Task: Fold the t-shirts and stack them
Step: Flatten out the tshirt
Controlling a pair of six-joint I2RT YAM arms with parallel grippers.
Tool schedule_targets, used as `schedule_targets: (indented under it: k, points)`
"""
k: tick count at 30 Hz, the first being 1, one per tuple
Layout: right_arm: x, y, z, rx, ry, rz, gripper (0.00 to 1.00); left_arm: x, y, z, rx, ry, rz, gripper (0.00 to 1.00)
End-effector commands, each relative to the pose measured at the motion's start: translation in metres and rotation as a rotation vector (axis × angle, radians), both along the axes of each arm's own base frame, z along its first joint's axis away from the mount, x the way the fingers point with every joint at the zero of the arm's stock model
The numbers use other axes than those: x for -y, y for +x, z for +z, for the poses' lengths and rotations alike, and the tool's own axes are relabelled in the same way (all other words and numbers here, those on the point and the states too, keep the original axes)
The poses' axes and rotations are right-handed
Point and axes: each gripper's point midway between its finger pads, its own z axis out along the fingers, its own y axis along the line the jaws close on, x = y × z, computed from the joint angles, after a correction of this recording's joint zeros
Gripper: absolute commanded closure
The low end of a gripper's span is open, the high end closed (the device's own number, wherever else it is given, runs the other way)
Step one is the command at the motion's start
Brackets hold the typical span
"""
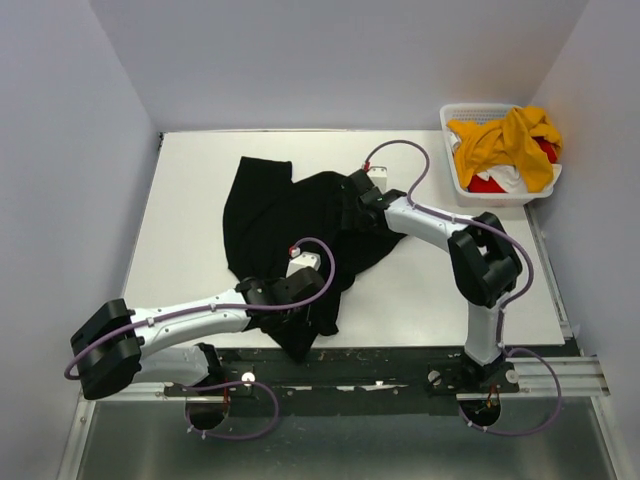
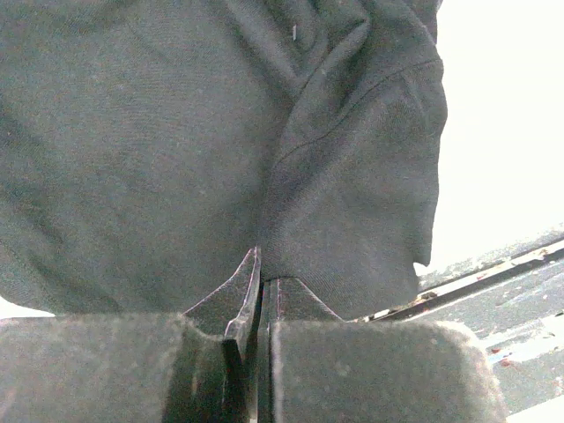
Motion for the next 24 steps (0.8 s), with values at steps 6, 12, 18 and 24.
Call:
schedule_targets:
  k: [6,12,18,24]
  points:
    - [0.035,0.007,-0.022,-0.007,-0.229,-0.168,0.09,0.005,-0.002,0.006,-0.003,-0.065,0.009,1.0]
    - [0.052,0.006,-0.023,0.018,-0.305,-0.211,0.06,-0.005,-0.002,0.005,-0.003,-0.079,0.045,1.0]
    - [0.071,0.004,0.0,0.082,-0.357,-0.267,0.06,-0.021,-0.004,0.0,-0.017,-0.052,0.098,1.0]
    - [0.094,-0.005,0.008,0.096,-0.388,-0.316,0.05,-0.025,-0.002,0.0,-0.015,-0.042,0.111,1.0]
